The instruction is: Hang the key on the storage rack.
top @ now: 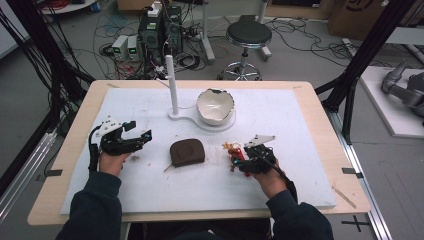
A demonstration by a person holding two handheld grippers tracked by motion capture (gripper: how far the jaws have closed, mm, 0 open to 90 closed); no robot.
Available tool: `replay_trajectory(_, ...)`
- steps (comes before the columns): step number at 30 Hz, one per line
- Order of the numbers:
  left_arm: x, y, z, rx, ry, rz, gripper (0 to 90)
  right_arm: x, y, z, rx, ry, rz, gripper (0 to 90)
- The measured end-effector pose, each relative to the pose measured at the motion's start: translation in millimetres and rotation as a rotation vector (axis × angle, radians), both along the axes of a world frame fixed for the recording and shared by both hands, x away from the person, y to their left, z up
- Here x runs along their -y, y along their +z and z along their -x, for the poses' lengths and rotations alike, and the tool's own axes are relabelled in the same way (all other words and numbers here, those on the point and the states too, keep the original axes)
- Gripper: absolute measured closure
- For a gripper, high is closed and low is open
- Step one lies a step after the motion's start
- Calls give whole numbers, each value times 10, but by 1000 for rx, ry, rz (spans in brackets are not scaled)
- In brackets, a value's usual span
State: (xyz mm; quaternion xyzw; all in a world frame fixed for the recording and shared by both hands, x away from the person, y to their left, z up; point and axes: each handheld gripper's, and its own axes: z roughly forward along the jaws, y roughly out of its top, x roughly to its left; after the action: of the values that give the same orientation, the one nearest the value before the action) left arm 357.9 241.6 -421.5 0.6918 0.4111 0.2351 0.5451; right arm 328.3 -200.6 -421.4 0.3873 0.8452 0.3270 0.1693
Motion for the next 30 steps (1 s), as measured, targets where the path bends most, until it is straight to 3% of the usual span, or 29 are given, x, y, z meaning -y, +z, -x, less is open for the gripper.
replay_trajectory(3, 2, 1, 2, -1, 0, -1, 215, -160, -86, 7, -2, 21, 11, 324)
replay_trajectory(8, 5, 6, 11, -1, 1, 0, 215, -236, -177, -55, -14, 18, 88, 334)
replay_trajectory(11, -8, 9, 14, -2, 1, 1, 215, -151, -115, -69, -33, 16, 135, 447)
replay_trajectory(12, -10, 9, 14, -2, 3, 2, 215, -151, -115, -69, -33, 16, 135, 447)
replay_trajectory(13, -17, 8, 12, -2, 3, 2, 215, -68, -80, -67, -40, 18, 166, 551)
replay_trajectory(19, -5, 3, 8, -4, 3, 3, 215, 110, -61, -107, -32, -37, 133, 546)
replay_trajectory(20, -4, 3, 8, -3, 1, 1, 216, 118, -80, -136, -28, -33, 96, 489)
replay_trajectory(21, -4, 3, 8, -3, 1, 1, 216, 118, -80, -136, -28, -33, 96, 489)
replay_trajectory(22, -2, 2, 8, -3, 3, 1, 216, 96, -104, -171, -14, -7, 62, 416)
replay_trajectory(25, -2, 2, 9, -4, 4, 2, 216, 66, -137, -198, -18, 12, 77, 371)
replay_trajectory(26, -4, 3, 10, -4, 1, 1, 216, 57, -182, -238, -32, 16, 81, 281)
replay_trajectory(28, -2, 1, 9, -7, 2, 2, 216, 66, -190, -251, -31, 17, 71, 266)
replay_trajectory(30, 0, -1, 7, -8, -1, 2, 216, 96, -200, -280, -61, 20, 46, 277)
